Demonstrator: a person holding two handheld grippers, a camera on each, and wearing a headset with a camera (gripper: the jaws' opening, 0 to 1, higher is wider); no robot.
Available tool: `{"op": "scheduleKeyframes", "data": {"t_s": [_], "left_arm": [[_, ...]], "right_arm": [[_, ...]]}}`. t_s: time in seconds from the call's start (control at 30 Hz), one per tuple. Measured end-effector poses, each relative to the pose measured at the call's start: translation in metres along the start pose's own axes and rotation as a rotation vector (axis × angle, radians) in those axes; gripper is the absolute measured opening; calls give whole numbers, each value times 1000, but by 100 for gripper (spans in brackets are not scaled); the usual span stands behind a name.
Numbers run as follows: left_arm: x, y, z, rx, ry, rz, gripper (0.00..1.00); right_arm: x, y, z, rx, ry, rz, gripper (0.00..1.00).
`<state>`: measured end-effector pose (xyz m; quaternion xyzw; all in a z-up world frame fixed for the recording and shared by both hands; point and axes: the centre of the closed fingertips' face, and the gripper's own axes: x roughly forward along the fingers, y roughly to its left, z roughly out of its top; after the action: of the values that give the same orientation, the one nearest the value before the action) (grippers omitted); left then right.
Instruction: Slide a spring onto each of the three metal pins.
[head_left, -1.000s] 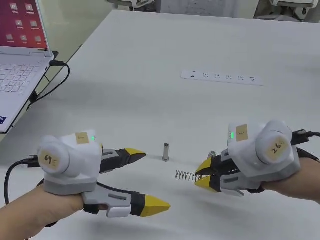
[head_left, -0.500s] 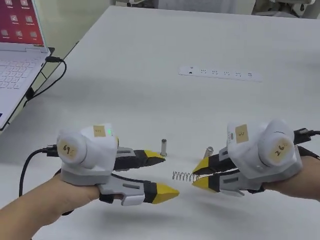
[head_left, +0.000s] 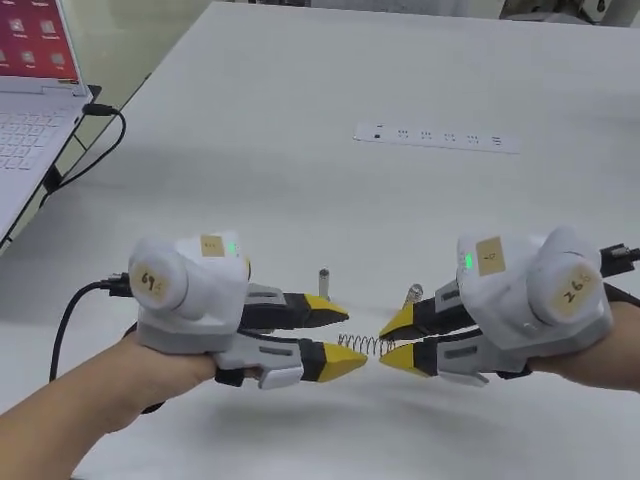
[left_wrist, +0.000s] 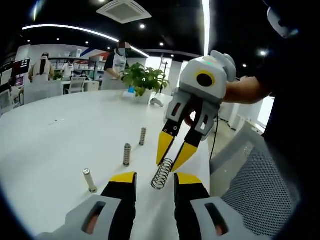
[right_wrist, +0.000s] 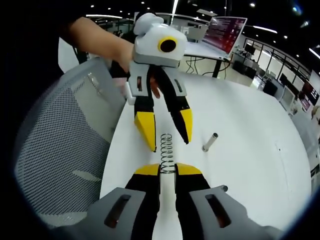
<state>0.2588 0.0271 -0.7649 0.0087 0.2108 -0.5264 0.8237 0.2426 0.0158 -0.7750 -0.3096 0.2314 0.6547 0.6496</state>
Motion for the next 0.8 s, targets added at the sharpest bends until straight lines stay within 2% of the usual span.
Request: {"op": "scheduleKeyframes", "data": {"t_s": [0.2, 0.37, 0.6, 0.8], "left_arm": [[3, -2, -2, 0, 2, -12, 11], [5, -6, -2, -3, 4, -27, 7], [5, -8, -2, -1, -1, -32, 6], [5, -11, 1, 35, -12, -35, 4]], "right_arm": [[-1, -1, 1, 11, -11, -4, 8], [-3, -1, 2, 25, -25, -2, 8], [-4, 0, 1, 14, -23, 2, 8], [-5, 0, 2, 14, -36, 5, 8]]}}
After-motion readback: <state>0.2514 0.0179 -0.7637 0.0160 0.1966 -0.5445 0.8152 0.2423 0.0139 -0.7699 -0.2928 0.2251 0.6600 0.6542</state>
